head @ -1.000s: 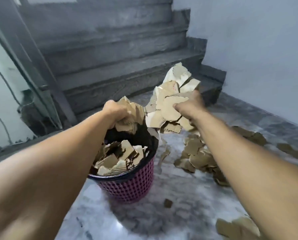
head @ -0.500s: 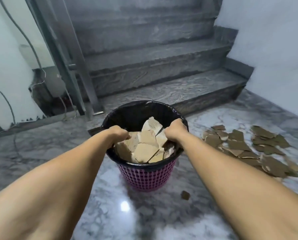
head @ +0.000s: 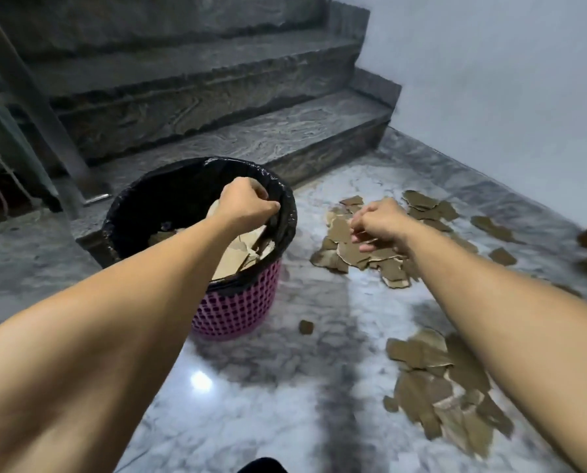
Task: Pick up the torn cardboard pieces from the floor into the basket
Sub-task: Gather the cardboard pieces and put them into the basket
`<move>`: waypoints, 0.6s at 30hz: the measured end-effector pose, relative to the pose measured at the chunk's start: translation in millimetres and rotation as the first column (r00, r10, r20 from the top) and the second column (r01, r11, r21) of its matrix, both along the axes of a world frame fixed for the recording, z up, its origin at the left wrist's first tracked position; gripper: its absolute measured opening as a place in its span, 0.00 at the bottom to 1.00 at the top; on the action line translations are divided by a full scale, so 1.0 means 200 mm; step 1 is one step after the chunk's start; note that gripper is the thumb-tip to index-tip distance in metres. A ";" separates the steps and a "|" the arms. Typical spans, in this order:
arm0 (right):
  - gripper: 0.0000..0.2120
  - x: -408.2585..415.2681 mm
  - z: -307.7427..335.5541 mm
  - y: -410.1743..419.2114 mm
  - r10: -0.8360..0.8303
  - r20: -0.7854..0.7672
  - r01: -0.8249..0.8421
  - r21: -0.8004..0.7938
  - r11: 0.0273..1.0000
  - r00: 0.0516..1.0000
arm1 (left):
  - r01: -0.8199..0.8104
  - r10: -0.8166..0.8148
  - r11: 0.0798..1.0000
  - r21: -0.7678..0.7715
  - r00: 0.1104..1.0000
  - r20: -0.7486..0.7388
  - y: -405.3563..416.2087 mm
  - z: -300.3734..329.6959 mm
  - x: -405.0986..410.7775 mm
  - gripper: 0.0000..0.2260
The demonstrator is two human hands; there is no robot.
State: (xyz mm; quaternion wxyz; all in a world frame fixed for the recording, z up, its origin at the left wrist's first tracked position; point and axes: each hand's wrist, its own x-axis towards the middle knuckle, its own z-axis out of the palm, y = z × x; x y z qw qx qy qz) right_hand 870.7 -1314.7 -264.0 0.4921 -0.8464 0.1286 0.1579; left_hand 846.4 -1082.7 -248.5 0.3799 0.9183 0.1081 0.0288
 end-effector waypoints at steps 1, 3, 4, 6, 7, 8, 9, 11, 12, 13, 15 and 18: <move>0.06 -0.04 -0.01 -0.10 0.004 -0.032 -0.005 -0.030 1.000 0.999 | 0.039 -0.040 0.998 0.040 0.998 0.038 -0.09 0.00 0.00 0.08; 0.05 -0.11 -0.06 -0.29 0.013 -0.076 -0.020 -0.092 0.996 0.997 | 0.131 -0.143 0.986 0.106 0.984 0.107 -0.26 -0.01 -0.02 0.08; 0.05 -0.15 -0.11 -0.41 0.000 -0.101 -0.011 -0.111 0.994 0.995 | 0.178 -0.193 0.976 0.124 0.973 0.125 -0.36 -0.04 -0.03 0.08; 0.04 -0.22 -0.22 -0.58 -0.016 -0.150 -0.008 -0.161 0.987 0.989 | 0.247 -0.264 0.957 0.150 0.958 0.108 -0.53 -0.12 -0.06 0.07; 0.03 -0.25 -0.28 -0.65 -0.021 -0.180 -0.013 -0.185 0.983 0.983 | 0.284 -0.297 0.946 0.159 0.953 0.060 -0.59 -0.17 -0.07 0.07; 0.04 -0.28 -0.34 -0.72 -0.019 -0.210 -0.024 -0.201 0.979 0.978 | 0.324 -0.329 0.933 0.158 0.944 0.004 -0.65 -0.23 -0.08 0.07; 0.05 -0.31 -0.40 -0.78 -0.019 -0.238 -0.033 -0.212 0.977 0.971 | 0.362 -0.356 0.920 0.151 0.932 -0.067 -0.71 -0.30 -0.08 0.07; 0.08 -0.36 -0.52 -0.88 -0.012 -0.281 -0.064 -0.260 0.964 0.960 | 0.423 -0.391 0.894 0.151 0.898 -0.202 -0.78 -0.45 -0.09 0.10; 0.10 -0.39 -0.58 -0.95 -0.016 -0.303 -0.078 -0.293 0.953 0.953 | 0.454 -0.405 0.879 0.146 0.872 -0.274 -0.83 -0.54 -0.09 0.13; 0.13 -0.41 -0.64 -1.00 -0.016 -0.318 -0.098 -0.340 0.935 0.948 | 0.473 -0.407 0.870 0.136 0.847 -0.343 -0.87 -0.64 -0.09 0.17; 0.13 -0.46 -0.75 -1.10 0.003 -0.374 -0.170 -0.414 0.894 0.928 | 0.500 -0.399 0.860 0.107 0.787 -0.470 -0.94 -0.83 -0.11 0.24; 0.22 -0.55 -0.87 -1.24 0.021 -0.471 -0.275 -0.478 0.834 0.882 | 0.549 -0.417 0.832 0.086 0.719 -0.557 -1.08 -1.04 -0.16 0.32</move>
